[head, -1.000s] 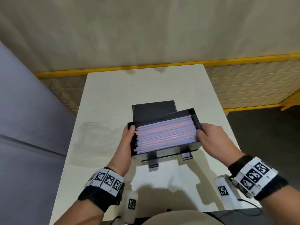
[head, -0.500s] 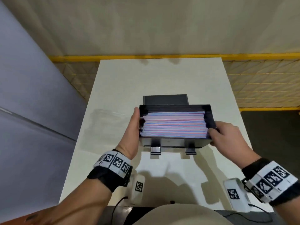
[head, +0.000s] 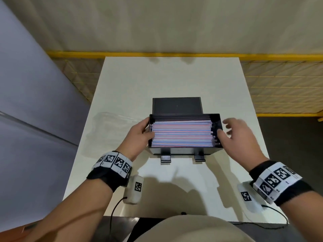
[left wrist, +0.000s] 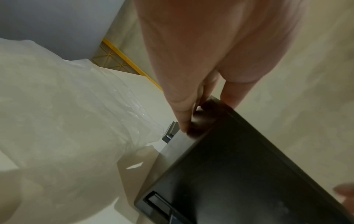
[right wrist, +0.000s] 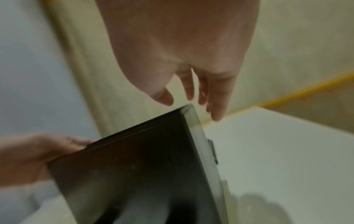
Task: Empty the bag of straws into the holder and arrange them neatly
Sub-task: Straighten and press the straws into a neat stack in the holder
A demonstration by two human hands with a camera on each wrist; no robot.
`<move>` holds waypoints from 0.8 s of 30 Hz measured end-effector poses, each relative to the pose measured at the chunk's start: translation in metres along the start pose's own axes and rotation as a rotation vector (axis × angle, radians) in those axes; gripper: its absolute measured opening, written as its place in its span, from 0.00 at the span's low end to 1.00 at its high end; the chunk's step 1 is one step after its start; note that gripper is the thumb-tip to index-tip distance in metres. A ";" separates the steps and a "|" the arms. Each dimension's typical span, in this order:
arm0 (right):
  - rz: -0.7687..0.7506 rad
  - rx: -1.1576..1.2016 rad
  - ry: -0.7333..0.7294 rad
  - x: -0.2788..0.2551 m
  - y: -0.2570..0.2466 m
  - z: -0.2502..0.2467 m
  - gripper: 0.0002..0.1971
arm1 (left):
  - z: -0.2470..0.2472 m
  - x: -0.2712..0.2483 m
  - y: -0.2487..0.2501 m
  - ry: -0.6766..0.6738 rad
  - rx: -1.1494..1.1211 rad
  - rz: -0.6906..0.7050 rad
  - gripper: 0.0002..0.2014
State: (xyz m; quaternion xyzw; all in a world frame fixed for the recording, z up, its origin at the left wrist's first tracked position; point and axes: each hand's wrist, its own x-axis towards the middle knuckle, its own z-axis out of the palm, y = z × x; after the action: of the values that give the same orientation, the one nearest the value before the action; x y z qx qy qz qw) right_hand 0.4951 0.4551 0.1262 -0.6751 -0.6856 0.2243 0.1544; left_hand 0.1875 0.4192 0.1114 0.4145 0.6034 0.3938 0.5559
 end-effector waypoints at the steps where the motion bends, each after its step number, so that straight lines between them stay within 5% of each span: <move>1: -0.148 -0.062 0.085 -0.003 -0.010 -0.003 0.13 | -0.002 0.000 0.001 -0.001 -0.020 -0.007 0.31; 2: -0.304 -0.091 0.093 -0.007 -0.024 -0.004 0.11 | -0.002 0.000 0.000 0.002 -0.038 -0.014 0.31; 4: -0.525 -0.130 -0.156 -0.011 -0.047 0.004 0.11 | -0.003 0.000 -0.002 0.008 -0.059 -0.032 0.30; 6: -0.558 -0.219 -0.475 -0.012 -0.060 0.020 0.18 | -0.002 0.000 -0.006 0.018 -0.061 -0.039 0.29; 10: -0.485 -0.341 -0.631 -0.003 -0.065 0.037 0.33 | -0.001 0.000 -0.012 0.052 -0.043 -0.042 0.26; 13: -0.485 -0.330 -0.609 0.001 -0.066 0.041 0.34 | 0.000 0.000 -0.014 0.060 -0.041 -0.037 0.24; 19: -0.580 -0.230 -0.195 0.005 -0.062 0.041 0.19 | 0.001 -0.003 -0.013 0.042 -0.052 -0.021 0.23; 24: -0.546 -0.397 -0.377 0.004 -0.049 0.048 0.32 | 0.002 -0.006 -0.011 0.037 -0.042 -0.026 0.24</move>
State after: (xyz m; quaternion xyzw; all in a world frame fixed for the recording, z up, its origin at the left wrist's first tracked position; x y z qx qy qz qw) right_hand 0.4280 0.4551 0.1107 -0.4312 -0.8867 0.1580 -0.0538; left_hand 0.1895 0.4098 0.1025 0.3876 0.6105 0.4066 0.5583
